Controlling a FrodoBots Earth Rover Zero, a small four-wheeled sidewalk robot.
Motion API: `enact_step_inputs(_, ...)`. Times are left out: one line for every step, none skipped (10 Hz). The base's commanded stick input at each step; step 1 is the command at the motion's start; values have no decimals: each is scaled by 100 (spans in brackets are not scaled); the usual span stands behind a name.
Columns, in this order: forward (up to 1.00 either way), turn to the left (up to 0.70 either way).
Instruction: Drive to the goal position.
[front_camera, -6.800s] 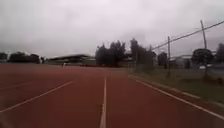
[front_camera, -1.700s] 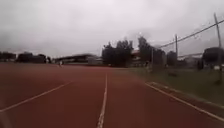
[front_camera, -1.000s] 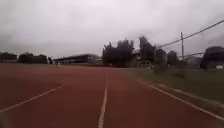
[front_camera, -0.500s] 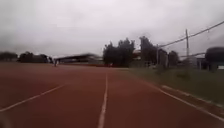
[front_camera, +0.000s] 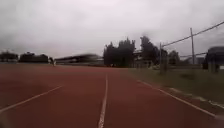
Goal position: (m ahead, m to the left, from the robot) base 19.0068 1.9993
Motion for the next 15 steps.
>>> enact_step_inputs(70,0)
enact_step_inputs(70,0)
enact_step_inputs(70,0)
enact_step_inputs(70,0)
enact_step_inputs(70,0)
enact_step_inputs(70,0)
enact_step_inputs(70,0)
enact_step_inputs(70,0)
enact_step_inputs(70,0)
enact_step_inputs(70,0)
enact_step_inputs(70,0)
enact_step_inputs(70,0)
enact_step_inputs(70,0)
enact_step_inputs(70,0)
enact_step_inputs(70,0)
